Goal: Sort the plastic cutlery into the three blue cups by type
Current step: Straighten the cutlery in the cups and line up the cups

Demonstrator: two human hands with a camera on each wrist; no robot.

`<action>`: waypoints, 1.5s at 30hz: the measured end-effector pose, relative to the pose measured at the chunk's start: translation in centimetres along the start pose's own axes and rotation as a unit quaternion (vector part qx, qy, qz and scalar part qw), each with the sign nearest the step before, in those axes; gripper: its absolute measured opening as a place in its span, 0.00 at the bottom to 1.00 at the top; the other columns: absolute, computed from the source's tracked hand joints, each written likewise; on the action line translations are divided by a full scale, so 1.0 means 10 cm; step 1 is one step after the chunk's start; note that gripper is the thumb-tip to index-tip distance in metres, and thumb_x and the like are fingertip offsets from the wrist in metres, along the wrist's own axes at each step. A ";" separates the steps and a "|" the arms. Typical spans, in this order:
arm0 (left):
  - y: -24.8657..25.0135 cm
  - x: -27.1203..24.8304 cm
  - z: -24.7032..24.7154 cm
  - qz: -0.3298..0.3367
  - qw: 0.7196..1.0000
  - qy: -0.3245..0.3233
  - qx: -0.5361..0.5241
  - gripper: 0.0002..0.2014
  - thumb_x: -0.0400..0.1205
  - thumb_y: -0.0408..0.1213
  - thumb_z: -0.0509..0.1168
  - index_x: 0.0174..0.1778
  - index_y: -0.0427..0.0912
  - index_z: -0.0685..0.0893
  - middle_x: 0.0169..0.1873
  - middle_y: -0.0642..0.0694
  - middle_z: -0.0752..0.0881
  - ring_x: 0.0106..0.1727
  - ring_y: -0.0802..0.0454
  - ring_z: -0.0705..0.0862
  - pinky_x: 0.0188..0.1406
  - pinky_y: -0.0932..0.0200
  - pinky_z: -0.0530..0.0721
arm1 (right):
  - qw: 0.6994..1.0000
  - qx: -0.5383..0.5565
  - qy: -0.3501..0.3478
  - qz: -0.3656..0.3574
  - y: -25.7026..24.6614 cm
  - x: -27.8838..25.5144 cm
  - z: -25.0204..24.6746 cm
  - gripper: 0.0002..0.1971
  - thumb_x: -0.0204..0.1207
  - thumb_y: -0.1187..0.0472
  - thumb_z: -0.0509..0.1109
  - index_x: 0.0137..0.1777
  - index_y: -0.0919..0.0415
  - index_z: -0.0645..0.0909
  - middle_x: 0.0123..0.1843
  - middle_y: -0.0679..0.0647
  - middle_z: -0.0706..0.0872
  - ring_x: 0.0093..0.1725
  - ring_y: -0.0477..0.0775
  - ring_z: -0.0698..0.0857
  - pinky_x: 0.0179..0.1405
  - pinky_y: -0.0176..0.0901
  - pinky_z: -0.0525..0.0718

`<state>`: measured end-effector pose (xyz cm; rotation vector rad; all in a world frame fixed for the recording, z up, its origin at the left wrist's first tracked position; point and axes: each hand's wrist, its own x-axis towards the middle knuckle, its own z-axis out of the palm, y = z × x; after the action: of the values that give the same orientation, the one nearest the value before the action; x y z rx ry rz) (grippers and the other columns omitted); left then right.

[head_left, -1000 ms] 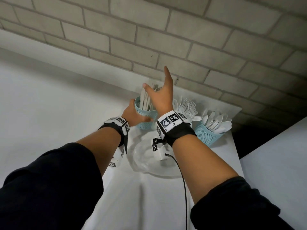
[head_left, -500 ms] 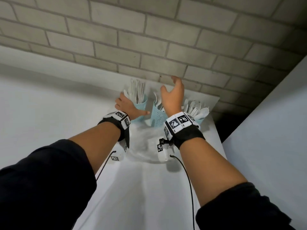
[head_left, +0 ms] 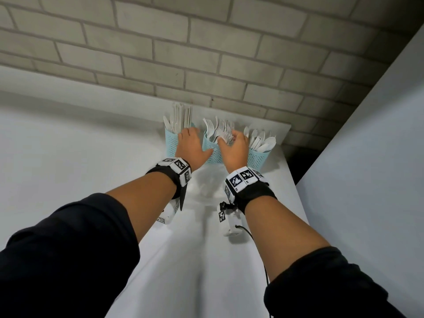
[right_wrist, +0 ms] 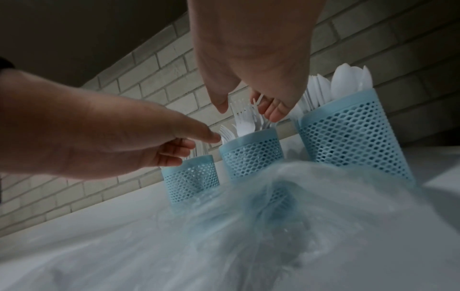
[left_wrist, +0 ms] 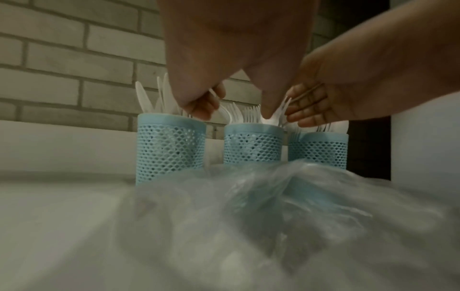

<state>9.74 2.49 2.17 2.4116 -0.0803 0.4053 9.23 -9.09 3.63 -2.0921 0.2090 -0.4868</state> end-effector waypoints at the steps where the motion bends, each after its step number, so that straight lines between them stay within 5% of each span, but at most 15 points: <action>1: -0.01 0.01 0.01 -0.021 0.999 -0.014 -0.042 0.32 0.74 0.42 0.72 0.68 0.30 0.69 0.64 0.34 0.75 0.65 0.38 0.75 0.66 0.48 0.74 | 1.000 -0.001 -0.005 0.006 0.01 0.00 0.00 0.26 0.75 0.58 0.71 0.71 0.65 0.72 0.67 0.61 0.76 0.65 0.58 0.77 0.61 0.42 0.74; 8: -0.06 0.11 0.08 -0.123 0.984 -0.113 -0.063 0.39 0.69 0.51 0.76 0.66 0.27 0.72 0.63 0.31 0.79 0.64 0.36 0.78 0.61 0.47 0.78 | 1.000 0.003 -0.002 0.028 0.06 0.01 0.09 0.30 0.69 0.57 0.77 0.67 0.69 0.72 0.64 0.63 0.76 0.62 0.61 0.79 0.63 0.48 0.77; 14: -0.11 0.20 0.22 -0.105 0.979 -0.143 -0.100 0.34 0.67 0.48 0.78 0.61 0.28 0.77 0.56 0.30 0.83 0.59 0.35 0.82 0.57 0.44 0.81 | 0.996 0.051 0.034 0.066 0.13 0.11 0.17 0.31 0.63 0.57 0.81 0.61 0.71 0.72 0.62 0.64 0.76 0.61 0.63 0.77 0.59 0.46 0.77; 19: -0.07 0.30 0.30 -0.089 0.967 -0.158 -0.179 0.51 0.59 0.55 0.78 0.76 0.39 0.65 0.68 0.41 0.78 0.69 0.41 0.77 0.69 0.46 0.76 | 0.996 0.066 0.030 0.054 0.16 0.21 0.19 0.44 0.64 0.57 0.81 0.75 0.68 0.61 0.71 0.62 0.73 0.70 0.60 0.73 0.68 0.43 0.72; 23: -0.12 0.40 0.44 -0.092 0.958 -0.161 -0.218 0.50 0.58 0.51 0.78 0.75 0.42 0.65 0.70 0.43 0.76 0.69 0.44 0.77 0.70 0.44 0.76 | 0.998 0.062 0.025 0.002 0.16 0.24 0.26 0.56 0.61 0.54 0.83 0.81 0.63 0.50 0.79 0.60 0.66 0.77 0.58 0.67 0.76 0.42 0.64; 27: -0.12 0.41 0.52 -0.076 0.955 -0.141 -0.251 0.44 0.65 0.53 0.74 0.76 0.48 0.63 0.71 0.46 0.75 0.70 0.48 0.77 0.71 0.46 0.76 | 0.999 0.029 0.003 -0.042 0.13 0.24 0.26 0.57 0.63 0.55 0.82 0.83 0.60 0.45 0.76 0.61 0.70 0.73 0.57 0.71 0.60 0.23 0.59; 29: -0.09 0.40 0.51 -0.063 0.956 -0.142 -0.248 0.31 0.74 0.45 0.72 0.71 0.52 0.66 0.69 0.43 0.77 0.67 0.47 0.78 0.71 0.47 0.76 | 0.998 0.028 -0.013 -0.057 0.09 0.24 0.27 0.59 0.63 0.56 0.82 0.83 0.59 0.41 0.77 0.61 0.70 0.73 0.58 0.71 0.63 0.28 0.61; 31: -0.09 0.42 0.52 -0.046 0.959 -0.144 -0.238 0.26 0.78 0.38 0.69 0.72 0.44 0.71 0.64 0.42 0.80 0.63 0.45 0.80 0.68 0.47 0.78 | 0.998 0.027 -0.034 -0.044 0.07 0.29 0.30 0.64 0.62 0.54 0.83 0.82 0.57 0.35 0.76 0.62 0.70 0.73 0.60 0.72 0.69 0.38 0.66; 36: -0.17 0.44 0.53 -0.082 0.959 -0.136 -0.236 0.43 0.64 0.37 0.81 0.71 0.38 0.66 0.57 0.49 0.77 0.56 0.54 0.77 0.56 0.58 0.76 | 0.997 -0.012 -0.074 0.020 -0.02 0.56 0.35 0.71 0.56 0.46 0.83 0.78 0.48 0.23 0.74 0.65 0.73 0.72 0.64 0.74 0.73 0.54 0.72; 38: -0.17 0.46 0.55 -0.073 0.961 -0.141 -0.225 0.44 0.61 0.43 0.81 0.71 0.38 0.70 0.62 0.48 0.80 0.62 0.51 0.80 0.63 0.53 0.79 | 0.993 -0.055 -0.108 -0.007 -0.07 0.60 0.39 0.72 0.55 0.49 0.84 0.77 0.42 0.23 0.73 0.65 0.72 0.73 0.66 0.72 0.73 0.62 0.71; 41: -0.18 0.47 0.57 -0.089 0.964 -0.145 -0.206 0.47 0.61 0.45 0.79 0.73 0.36 0.65 0.64 0.40 0.79 0.64 0.43 0.80 0.65 0.46 0.79 | 0.990 -0.058 -0.124 -0.034 -0.13 0.62 0.46 0.65 0.59 0.54 0.83 0.79 0.38 0.31 0.69 0.61 0.76 0.67 0.61 0.78 0.66 0.60 0.77; 45: -0.23 0.49 0.60 -0.092 0.964 -0.122 -0.219 0.49 0.63 0.39 0.81 0.75 0.40 0.59 0.65 0.41 0.79 0.61 0.42 0.81 0.63 0.52 0.78 | 0.994 -0.034 -0.099 -0.029 -0.11 0.67 0.53 0.44 0.61 0.59 0.76 0.76 0.42 0.60 0.52 0.55 0.85 0.51 0.58 0.85 0.54 0.57 0.85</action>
<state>16.36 0.62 -2.09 1.9961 -0.0485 -0.0026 17.47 -6.65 3.83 -2.2018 0.0485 -0.3065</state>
